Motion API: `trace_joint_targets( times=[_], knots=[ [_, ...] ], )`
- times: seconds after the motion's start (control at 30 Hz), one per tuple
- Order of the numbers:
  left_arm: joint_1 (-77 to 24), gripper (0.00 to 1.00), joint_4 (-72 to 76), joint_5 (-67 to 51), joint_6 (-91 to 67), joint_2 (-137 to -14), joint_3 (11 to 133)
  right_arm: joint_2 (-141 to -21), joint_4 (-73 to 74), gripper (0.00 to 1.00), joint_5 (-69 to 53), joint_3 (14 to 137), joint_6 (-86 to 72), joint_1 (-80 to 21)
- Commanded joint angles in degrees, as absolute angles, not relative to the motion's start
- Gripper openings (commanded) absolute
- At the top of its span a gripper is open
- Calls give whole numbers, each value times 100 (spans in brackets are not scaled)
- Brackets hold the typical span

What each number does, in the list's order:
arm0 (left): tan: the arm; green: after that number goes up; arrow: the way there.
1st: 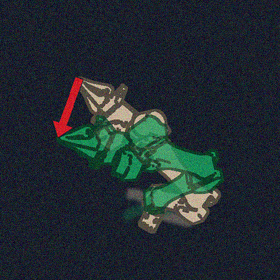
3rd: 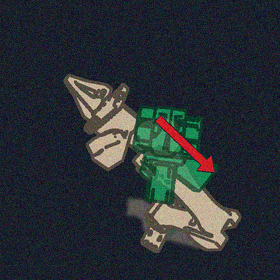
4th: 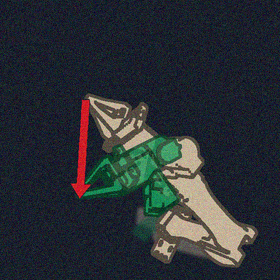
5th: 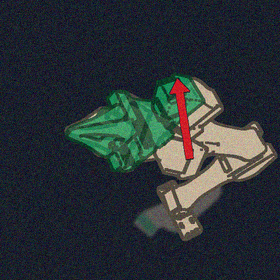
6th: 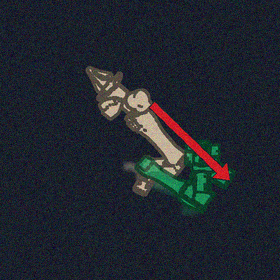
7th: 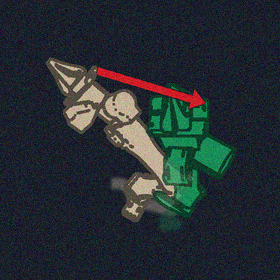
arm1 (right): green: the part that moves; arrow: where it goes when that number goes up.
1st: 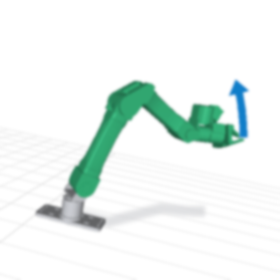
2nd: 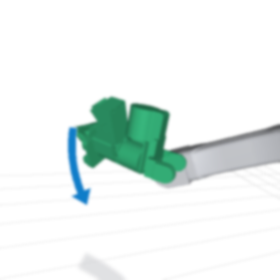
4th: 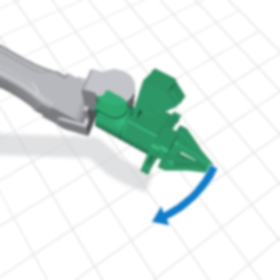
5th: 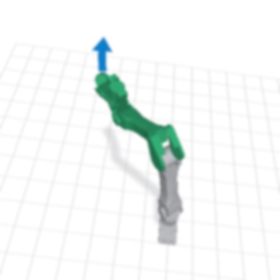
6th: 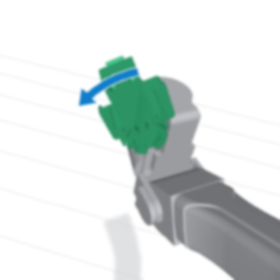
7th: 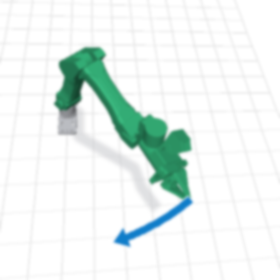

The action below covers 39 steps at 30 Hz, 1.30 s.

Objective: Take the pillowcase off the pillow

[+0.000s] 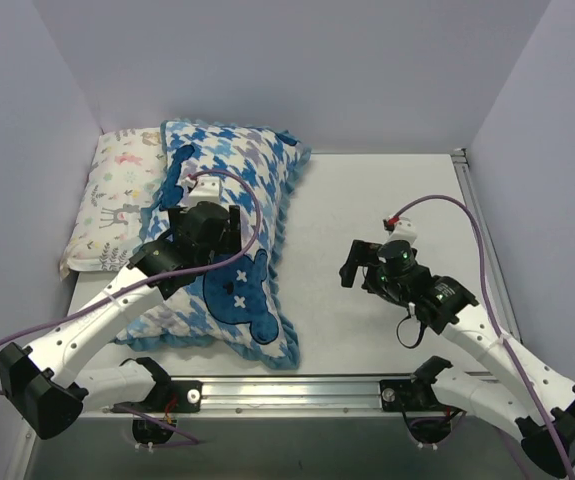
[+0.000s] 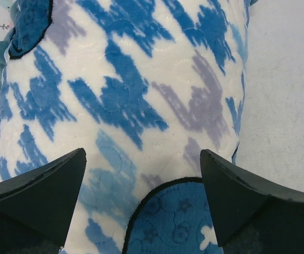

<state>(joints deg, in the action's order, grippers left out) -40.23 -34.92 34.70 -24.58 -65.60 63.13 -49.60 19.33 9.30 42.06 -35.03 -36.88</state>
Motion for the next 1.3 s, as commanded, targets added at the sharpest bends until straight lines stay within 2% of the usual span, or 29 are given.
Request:
trace_joint_targets(
  times=[0.0,0.17,0.23,0.3,0.33,0.43,0.67,0.77,0.97,1.2,1.27],
  knots=[
    [-3990,98,-3568,3516,-2277,-6679,6732,-5211,1661,100,791,4596,-3401,-3691],
    [-3990,98,-3718,3691,-2267,-6847,6969,-5781,1407,100,572,4895,-3252,-3657],
    [-3981,98,-3735,3779,-2311,-6855,7031,-6002,1232,100,91,5018,-3156,-3560],
    [-3938,97,-3788,3893,-2416,-6882,7118,-6336,592,100,-612,4993,-3164,-3192],
    [-3903,97,-3832,3963,-2426,-6925,7137,-6476,49,100,-1346,4966,-3242,-3025],
    [-3683,97,-3858,3903,-2479,-7004,7242,-7275,-824,100,-2264,5071,-3594,-2479],
    [-2462,98,-3551,3105,-2602,-7110,7014,-9523,-2861,100,-3286,5896,-4586,-2294],
    [-2014,98,-3428,2814,-2637,-7391,7057,-10402,-3365,100,-3226,6380,-5035,-2496],
    [-1732,97,-3323,2699,-2698,-7831,6979,-11556,-4218,100,-2918,6873,-5642,-2979],
    [-1687,97,-3287,2628,-2795,-8068,6865,-11769,-4956,99,-2514,6706,-6107,-3217],
    [-1687,96,-3235,2584,-2839,-8103,6750,-11769,-5246,92,-2479,6627,-6213,-3217]
  ],
)
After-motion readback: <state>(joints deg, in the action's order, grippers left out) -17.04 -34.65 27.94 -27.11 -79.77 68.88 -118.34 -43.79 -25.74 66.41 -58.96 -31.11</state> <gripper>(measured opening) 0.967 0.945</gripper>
